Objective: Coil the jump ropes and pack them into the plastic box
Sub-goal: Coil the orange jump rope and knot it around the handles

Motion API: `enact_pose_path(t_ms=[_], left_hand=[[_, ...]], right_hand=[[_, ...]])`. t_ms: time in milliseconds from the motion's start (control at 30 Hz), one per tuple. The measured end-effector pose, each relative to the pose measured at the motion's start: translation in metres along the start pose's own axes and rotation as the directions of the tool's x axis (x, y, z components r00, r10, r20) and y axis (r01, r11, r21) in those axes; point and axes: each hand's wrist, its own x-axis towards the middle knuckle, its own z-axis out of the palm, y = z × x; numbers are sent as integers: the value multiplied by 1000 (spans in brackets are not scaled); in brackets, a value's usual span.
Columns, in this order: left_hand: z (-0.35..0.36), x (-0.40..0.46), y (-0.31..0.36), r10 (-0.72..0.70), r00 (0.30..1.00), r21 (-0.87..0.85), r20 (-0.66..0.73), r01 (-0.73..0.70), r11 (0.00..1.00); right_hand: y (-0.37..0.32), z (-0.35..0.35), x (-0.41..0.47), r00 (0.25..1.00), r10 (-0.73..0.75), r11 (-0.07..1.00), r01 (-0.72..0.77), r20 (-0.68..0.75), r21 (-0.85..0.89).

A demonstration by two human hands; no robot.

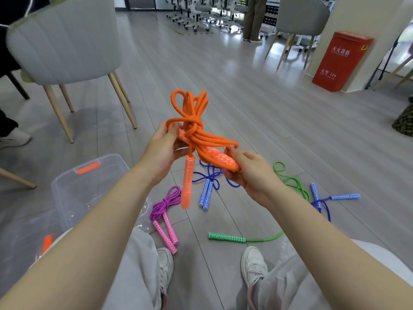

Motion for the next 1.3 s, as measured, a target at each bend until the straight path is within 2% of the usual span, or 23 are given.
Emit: enact_pose_path(t_ms=[67,133,200,267,333,400,500,567,667,733,800,900,967,1033,1133,1200,1300], left_hand=[[2,-2,-1,34,999,57,4,-34,998],[3,-2,-1,82,996,108,-40,-77,991],[2,1,0,100,987,91,-126,-89,992],[-2,4,3,84,976,28,-202,-80,996],[-8,8,5,69,970,-16,-232,-75,997],[-10,9,6,67,972,-22,-225,-74,997],[-7,6,6,88,981,45,-174,-82,996],[-4,5,3,84,992,72,-96,-78,994],[0,2,-3,62,998,81,2,-62,995],[5,-2,-1,-3,999,-11,33,4,1000],[4,-5,3,-144,983,-131,112,158,979],[-7,-2,8,-326,918,-289,225,382,878],[-11,1,10,-393,889,-368,233,455,811],[-13,2,12,-403,882,-360,245,468,807],[-13,0,11,-402,897,-295,184,440,848],[-9,1,5,-386,919,-222,87,395,891],[-10,9,0,-300,950,-240,-91,271,932]], right_hand=[[4,-1,1,1000,11,992,-12,-3,-123],[3,0,2,999,31,988,-28,17,-154],[-2,1,3,998,17,1000,-18,65,3],[-5,1,4,988,-57,981,29,146,191],[-2,3,4,967,-173,981,153,186,115],[2,7,2,951,-269,960,277,152,-35],[4,8,3,940,-337,941,339,55,-25],[4,3,7,953,-294,954,297,70,-37],[5,1,5,967,-176,976,196,186,-98],[5,3,1,968,-113,976,150,225,-155],[7,5,1,973,-54,968,105,223,-226],[7,6,4,977,-4,960,63,211,-273],[3,2,6,975,-26,932,104,222,-346],[1,-4,6,963,-65,856,188,261,-481],[8,-12,4,931,-78,765,285,356,-578],[12,-12,2,915,-103,711,342,390,-615],[15,-12,5,932,-122,656,334,342,-676]])
